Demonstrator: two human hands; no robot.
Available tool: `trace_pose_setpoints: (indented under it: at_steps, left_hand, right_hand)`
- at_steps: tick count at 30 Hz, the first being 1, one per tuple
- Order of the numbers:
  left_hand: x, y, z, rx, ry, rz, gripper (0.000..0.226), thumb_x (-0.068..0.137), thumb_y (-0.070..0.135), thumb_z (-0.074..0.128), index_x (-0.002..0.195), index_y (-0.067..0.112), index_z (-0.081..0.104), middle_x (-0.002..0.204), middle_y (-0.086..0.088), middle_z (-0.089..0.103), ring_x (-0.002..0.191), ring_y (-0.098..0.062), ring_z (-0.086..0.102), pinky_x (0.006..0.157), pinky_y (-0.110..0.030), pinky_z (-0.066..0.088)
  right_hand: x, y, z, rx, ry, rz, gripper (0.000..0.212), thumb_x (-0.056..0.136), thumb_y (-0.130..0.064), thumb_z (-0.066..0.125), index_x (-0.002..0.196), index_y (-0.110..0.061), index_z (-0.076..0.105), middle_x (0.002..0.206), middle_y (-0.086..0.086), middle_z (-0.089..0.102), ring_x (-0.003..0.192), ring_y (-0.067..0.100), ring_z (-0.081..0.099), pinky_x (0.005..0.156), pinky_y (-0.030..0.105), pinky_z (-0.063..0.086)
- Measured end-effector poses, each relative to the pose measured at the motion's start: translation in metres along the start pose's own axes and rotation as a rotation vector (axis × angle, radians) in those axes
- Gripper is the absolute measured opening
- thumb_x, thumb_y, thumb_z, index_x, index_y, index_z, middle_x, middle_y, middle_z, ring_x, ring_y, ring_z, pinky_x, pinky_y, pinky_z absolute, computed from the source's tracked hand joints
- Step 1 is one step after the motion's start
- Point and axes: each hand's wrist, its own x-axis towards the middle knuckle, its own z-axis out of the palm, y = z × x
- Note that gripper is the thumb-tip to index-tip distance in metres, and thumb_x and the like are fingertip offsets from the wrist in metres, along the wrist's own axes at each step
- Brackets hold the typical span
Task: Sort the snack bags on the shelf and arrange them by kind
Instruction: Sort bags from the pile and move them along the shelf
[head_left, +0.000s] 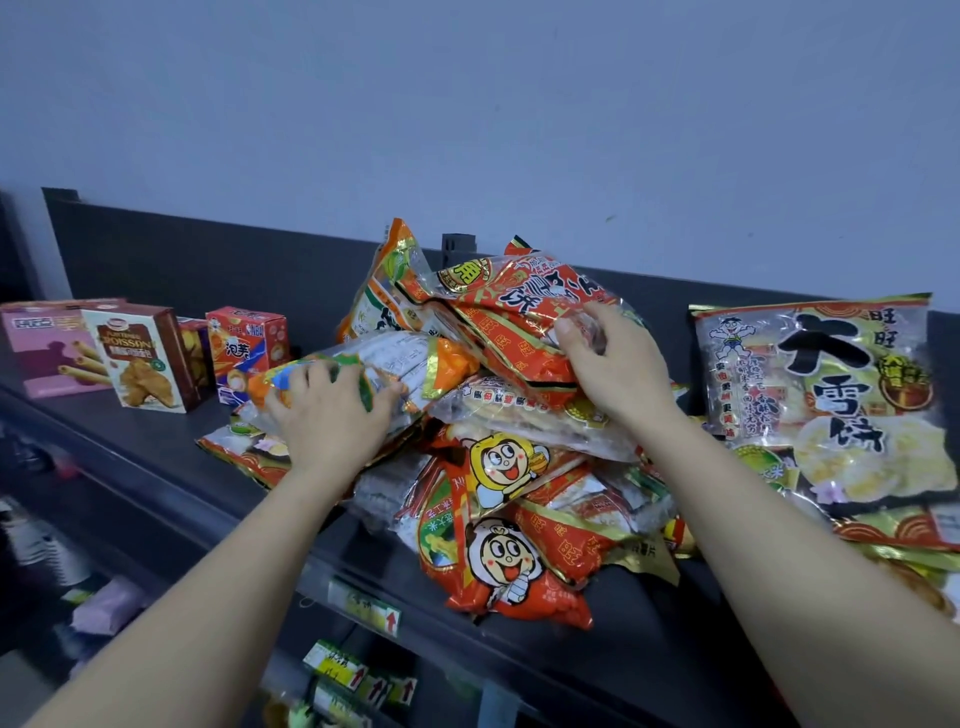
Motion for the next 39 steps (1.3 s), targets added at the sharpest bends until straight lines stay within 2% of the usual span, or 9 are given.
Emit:
trace_pose_setpoints:
  at_steps: [5, 9, 12, 16, 21, 29, 35, 37, 39]
  left_hand:
    - [0.002, 0.011, -0.011, -0.013, -0.010, 0.106, 0.043, 0.091, 0.046, 0.052, 0.124, 0.018, 0.060, 0.133, -0.006, 0.052, 0.130, -0.027, 0.036, 0.105, -0.049, 0.026]
    - [0.004, 0.033, -0.027, -0.068, 0.006, 0.203, 0.042, 0.089, 0.028, 0.056, 0.127, 0.012, 0.056, 0.131, -0.010, 0.053, 0.127, -0.030, 0.039, 0.099, -0.046, 0.033]
    - [0.004, 0.054, -0.041, -0.101, 0.023, 0.289, 0.046, 0.088, 0.025, 0.057, 0.132, 0.013, 0.053, 0.135, -0.009, 0.051, 0.131, -0.029, 0.037, 0.102, -0.046, 0.031]
    - [-0.002, 0.088, -0.055, -0.113, 0.054, 0.428, 0.047, 0.089, 0.027, 0.056, 0.134, 0.014, 0.052, 0.135, -0.007, 0.050, 0.132, -0.026, 0.037, 0.105, -0.045, 0.029]
    - [-0.020, 0.133, -0.064, -0.051, 0.046, 0.582, 0.043, 0.089, 0.028, 0.053, 0.130, 0.013, 0.053, 0.133, -0.007, 0.052, 0.132, -0.027, 0.037, 0.105, -0.045, 0.031]
    - [-0.082, 0.221, -0.067, -0.047, 0.015, 0.778, 0.040, 0.085, 0.029, 0.057, 0.121, 0.013, 0.059, 0.126, -0.007, 0.057, 0.128, -0.029, 0.042, 0.099, -0.043, 0.033]
    - [-0.154, 0.284, -0.045, -0.098, -0.187, 0.909, 0.042, 0.087, 0.040, 0.054, 0.123, 0.018, 0.058, 0.125, 0.000, 0.057, 0.123, -0.023, 0.044, 0.093, -0.038, 0.038]
    - [-0.177, 0.301, -0.034, -0.061, -0.349, 0.920, 0.050, 0.089, 0.051, 0.051, 0.127, 0.019, 0.055, 0.128, 0.000, 0.055, 0.123, -0.023, 0.044, 0.096, -0.038, 0.039]
    - [-0.197, 0.313, -0.025, -0.017, -0.550, 0.899, 0.067, 0.086, 0.066, 0.048, 0.134, 0.019, 0.050, 0.136, -0.003, 0.050, 0.127, -0.025, 0.042, 0.100, -0.041, 0.041]
  right_hand:
    - [-0.006, 0.000, -0.004, -0.067, 0.016, -0.038, 0.052, 0.099, -0.050, 0.040, 0.140, -0.020, 0.048, 0.139, 0.003, 0.055, 0.128, 0.027, 0.049, 0.104, 0.051, 0.040]
    - [-0.013, 0.004, -0.011, -0.110, 0.005, -0.043, 0.050, 0.098, -0.051, 0.039, 0.134, -0.020, 0.052, 0.128, 0.003, 0.061, 0.117, 0.027, 0.055, 0.097, 0.051, 0.045]
    - [-0.022, 0.008, -0.020, -0.168, -0.005, -0.054, 0.048, 0.096, -0.053, 0.038, 0.126, -0.019, 0.056, 0.124, 0.002, 0.062, 0.115, 0.028, 0.057, 0.094, 0.050, 0.047]
    - [-0.035, 0.022, -0.036, -0.299, -0.027, -0.056, 0.049, 0.097, -0.043, 0.045, 0.139, -0.018, 0.049, 0.134, 0.004, 0.057, 0.125, 0.028, 0.050, 0.101, 0.047, 0.043]
    - [-0.054, 0.045, -0.065, -0.442, -0.084, 0.009, 0.055, 0.092, -0.041, 0.055, 0.141, -0.018, 0.047, 0.140, 0.005, 0.052, 0.132, 0.027, 0.042, 0.106, 0.041, 0.036]
    - [-0.095, 0.100, -0.139, -0.600, -0.160, 0.108, 0.052, 0.091, -0.042, 0.055, 0.139, -0.022, 0.048, 0.133, 0.008, 0.055, 0.125, 0.030, 0.047, 0.097, 0.041, 0.042]
    - [-0.136, 0.161, -0.195, -0.683, -0.271, 0.249, 0.047, 0.089, -0.046, 0.056, 0.129, -0.020, 0.053, 0.127, 0.007, 0.057, 0.121, 0.031, 0.049, 0.094, 0.042, 0.041]
    - [-0.148, 0.184, -0.212, -0.683, -0.313, 0.333, 0.049, 0.089, -0.048, 0.056, 0.130, -0.022, 0.051, 0.130, 0.007, 0.055, 0.123, 0.030, 0.047, 0.097, 0.043, 0.038]
    - [-0.158, 0.205, -0.226, -0.664, -0.360, 0.432, 0.056, 0.088, -0.052, 0.056, 0.135, -0.023, 0.046, 0.136, 0.007, 0.050, 0.127, 0.030, 0.044, 0.100, 0.044, 0.036]
